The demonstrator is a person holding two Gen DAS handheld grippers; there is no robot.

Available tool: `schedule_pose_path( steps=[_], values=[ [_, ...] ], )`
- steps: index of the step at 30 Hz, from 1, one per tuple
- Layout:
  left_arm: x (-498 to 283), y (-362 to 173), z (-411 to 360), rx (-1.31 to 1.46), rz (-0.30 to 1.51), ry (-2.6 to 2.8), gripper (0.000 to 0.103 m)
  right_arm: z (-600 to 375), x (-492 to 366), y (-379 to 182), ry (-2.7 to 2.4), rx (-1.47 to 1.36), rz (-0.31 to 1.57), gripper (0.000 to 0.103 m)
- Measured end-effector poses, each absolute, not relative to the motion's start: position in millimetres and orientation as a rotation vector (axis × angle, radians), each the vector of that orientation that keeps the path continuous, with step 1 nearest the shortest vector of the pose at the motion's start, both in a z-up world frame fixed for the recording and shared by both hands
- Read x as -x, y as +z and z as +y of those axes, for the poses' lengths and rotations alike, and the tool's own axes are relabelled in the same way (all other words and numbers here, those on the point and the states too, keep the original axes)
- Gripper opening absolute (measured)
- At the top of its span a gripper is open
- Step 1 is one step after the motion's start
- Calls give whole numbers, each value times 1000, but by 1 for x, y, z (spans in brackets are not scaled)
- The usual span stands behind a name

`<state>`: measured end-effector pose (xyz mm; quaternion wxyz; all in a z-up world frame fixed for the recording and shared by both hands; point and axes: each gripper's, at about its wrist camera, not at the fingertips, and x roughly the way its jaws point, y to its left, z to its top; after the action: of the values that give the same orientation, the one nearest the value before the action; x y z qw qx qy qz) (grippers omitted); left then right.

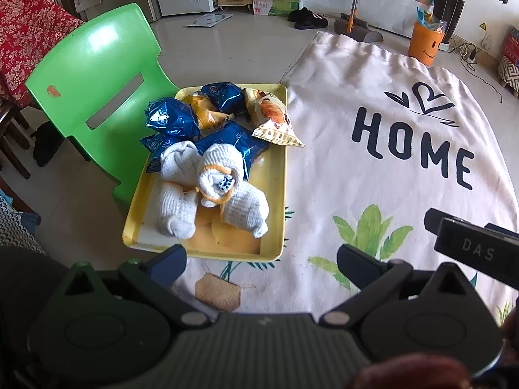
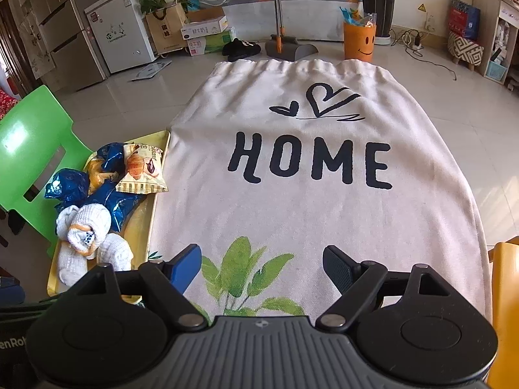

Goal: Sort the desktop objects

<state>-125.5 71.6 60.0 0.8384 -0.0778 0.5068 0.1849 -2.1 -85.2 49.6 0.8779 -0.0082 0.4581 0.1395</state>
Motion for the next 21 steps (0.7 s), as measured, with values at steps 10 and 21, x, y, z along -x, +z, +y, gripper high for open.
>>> schedule_pose_path(
  steps=[10,21],
  values=[
    [122,54,73,161,1088,396,103,-80,1,44,290,51,969,83],
    [120,48,77,166,1098,401,102,-73,0,39,290,89,976,83]
  ],
)
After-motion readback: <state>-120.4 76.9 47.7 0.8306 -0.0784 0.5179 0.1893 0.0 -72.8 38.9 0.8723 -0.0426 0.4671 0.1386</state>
